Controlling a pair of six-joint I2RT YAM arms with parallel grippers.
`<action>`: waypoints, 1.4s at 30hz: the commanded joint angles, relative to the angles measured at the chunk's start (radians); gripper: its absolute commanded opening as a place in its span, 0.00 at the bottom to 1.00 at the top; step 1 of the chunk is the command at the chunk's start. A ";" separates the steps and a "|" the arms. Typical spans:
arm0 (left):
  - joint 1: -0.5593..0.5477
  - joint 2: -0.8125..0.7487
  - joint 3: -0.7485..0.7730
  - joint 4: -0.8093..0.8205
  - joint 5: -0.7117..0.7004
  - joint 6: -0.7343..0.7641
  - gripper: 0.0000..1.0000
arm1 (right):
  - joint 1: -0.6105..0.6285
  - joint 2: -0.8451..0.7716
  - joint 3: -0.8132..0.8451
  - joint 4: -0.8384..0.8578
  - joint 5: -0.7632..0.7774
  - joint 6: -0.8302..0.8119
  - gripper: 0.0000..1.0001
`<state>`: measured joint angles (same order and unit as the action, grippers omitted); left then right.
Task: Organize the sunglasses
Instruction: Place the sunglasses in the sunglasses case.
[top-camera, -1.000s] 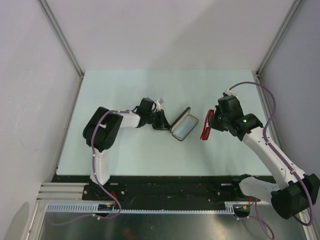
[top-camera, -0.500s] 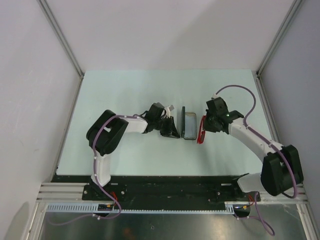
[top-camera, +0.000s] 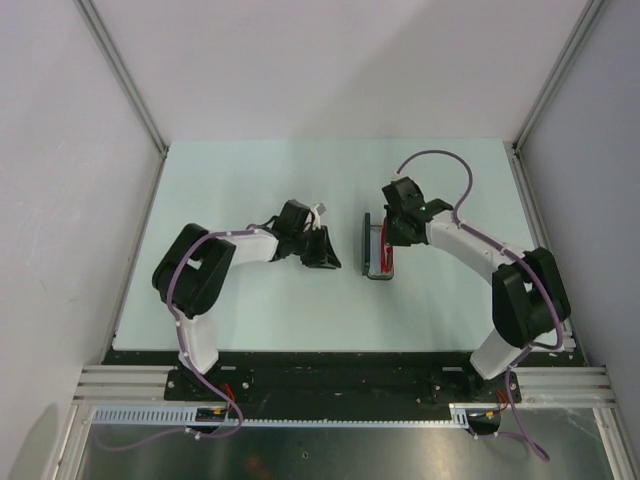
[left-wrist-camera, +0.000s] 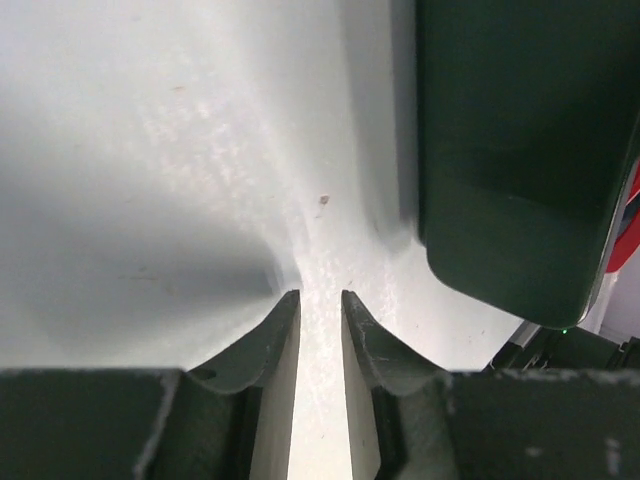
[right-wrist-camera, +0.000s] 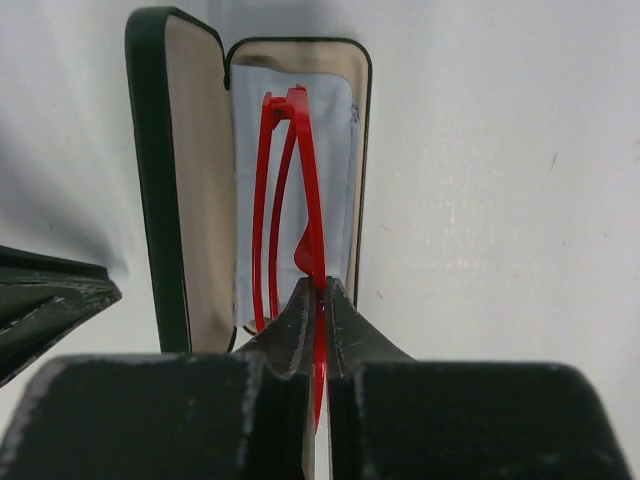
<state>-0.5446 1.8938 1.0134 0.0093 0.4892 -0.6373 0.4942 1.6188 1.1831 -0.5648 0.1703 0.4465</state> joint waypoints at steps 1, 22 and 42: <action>0.028 -0.079 0.011 -0.087 -0.043 0.037 0.28 | 0.018 0.068 0.100 -0.049 0.081 -0.032 0.00; 0.081 -0.118 0.030 -0.190 -0.057 0.070 0.32 | 0.112 0.335 0.424 -0.385 0.282 -0.014 0.00; 0.081 -0.111 0.030 -0.198 -0.015 0.067 0.32 | 0.144 0.429 0.472 -0.417 0.359 0.060 0.00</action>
<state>-0.4690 1.8233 1.0180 -0.1898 0.4519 -0.5903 0.6395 2.0258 1.6032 -0.9676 0.4767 0.4706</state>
